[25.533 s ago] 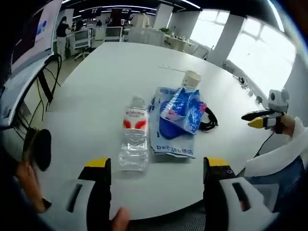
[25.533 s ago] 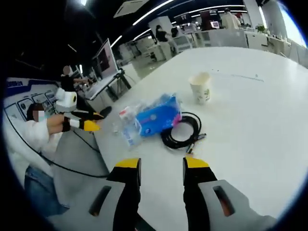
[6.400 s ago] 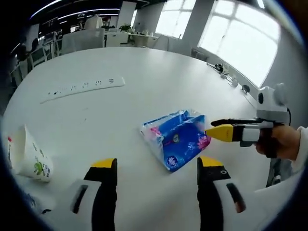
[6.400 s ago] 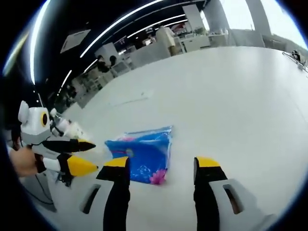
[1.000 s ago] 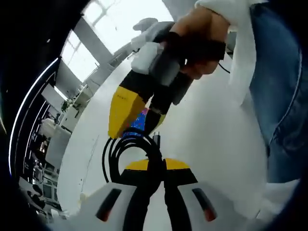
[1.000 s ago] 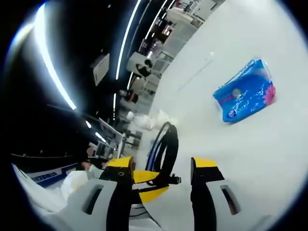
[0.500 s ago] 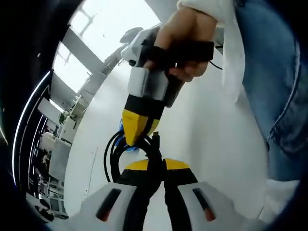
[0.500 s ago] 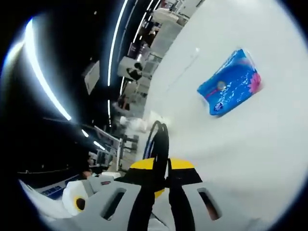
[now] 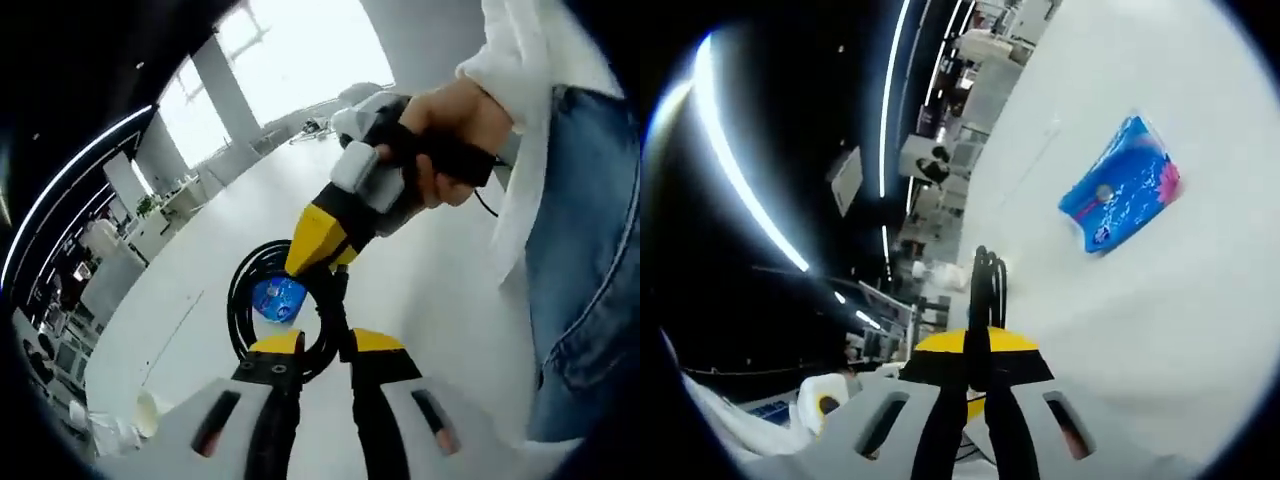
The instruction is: Arrange the tabletop items into an orderly group along one side of the table until the central work area is clear of visible clutter.
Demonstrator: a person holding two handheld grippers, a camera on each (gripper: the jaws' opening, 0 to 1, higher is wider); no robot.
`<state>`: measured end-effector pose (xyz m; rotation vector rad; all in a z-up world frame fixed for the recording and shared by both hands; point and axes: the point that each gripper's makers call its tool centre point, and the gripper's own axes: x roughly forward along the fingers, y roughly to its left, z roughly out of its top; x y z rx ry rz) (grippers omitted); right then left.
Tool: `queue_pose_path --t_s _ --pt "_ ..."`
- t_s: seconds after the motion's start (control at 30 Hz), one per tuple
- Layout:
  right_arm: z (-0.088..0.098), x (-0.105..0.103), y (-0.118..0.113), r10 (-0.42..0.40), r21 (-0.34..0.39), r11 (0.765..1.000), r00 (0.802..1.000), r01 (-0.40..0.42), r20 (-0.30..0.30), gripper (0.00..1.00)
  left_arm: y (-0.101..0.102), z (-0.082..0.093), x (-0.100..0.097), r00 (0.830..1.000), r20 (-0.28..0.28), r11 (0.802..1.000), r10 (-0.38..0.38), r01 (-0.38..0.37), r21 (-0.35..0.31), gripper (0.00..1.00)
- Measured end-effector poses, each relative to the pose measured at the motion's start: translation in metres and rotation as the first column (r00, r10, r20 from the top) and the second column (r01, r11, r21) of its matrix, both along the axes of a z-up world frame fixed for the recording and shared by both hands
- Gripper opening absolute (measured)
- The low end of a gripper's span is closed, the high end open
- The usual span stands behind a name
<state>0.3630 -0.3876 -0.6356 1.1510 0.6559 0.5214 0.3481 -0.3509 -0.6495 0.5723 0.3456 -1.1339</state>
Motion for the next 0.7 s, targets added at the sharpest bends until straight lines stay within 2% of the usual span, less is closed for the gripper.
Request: queue_pose_path --t_s 0.13,0.2,0.3,0.47,0.7 --pt "0.008 -0.008 -0.009 -0.031 0.025 0.999 0.999 0.031 0.007 0.00 0.011 0.001 0.006 0.995 -0.065 0.996 0.074 -0.078 -0.053 0.20" --pt "0.008 -0.011 -0.015 -0.037 0.014 0.999 0.999 0.037 0.005 0.00 0.019 -0.003 0.009 0.988 -0.104 0.990 0.115 -0.123 -0.074 0.21" --pt "0.004 -0.011 -0.026 -0.060 0.021 0.998 0.998 0.060 -0.004 0.00 0.029 -0.011 0.010 0.982 -0.120 0.986 0.146 -0.154 -0.059 0.20" --pt "0.003 -0.013 -0.032 -0.075 0.031 0.997 0.997 0.075 -0.001 0.00 0.040 -0.019 0.007 0.973 -0.142 0.981 0.180 -0.189 -0.049 0.19" --pt "-0.003 -0.013 -0.025 -0.064 0.024 0.998 0.998 0.064 -0.017 0.00 0.052 -0.018 0.014 0.951 -0.179 0.960 0.251 -0.268 -0.079 0.19"
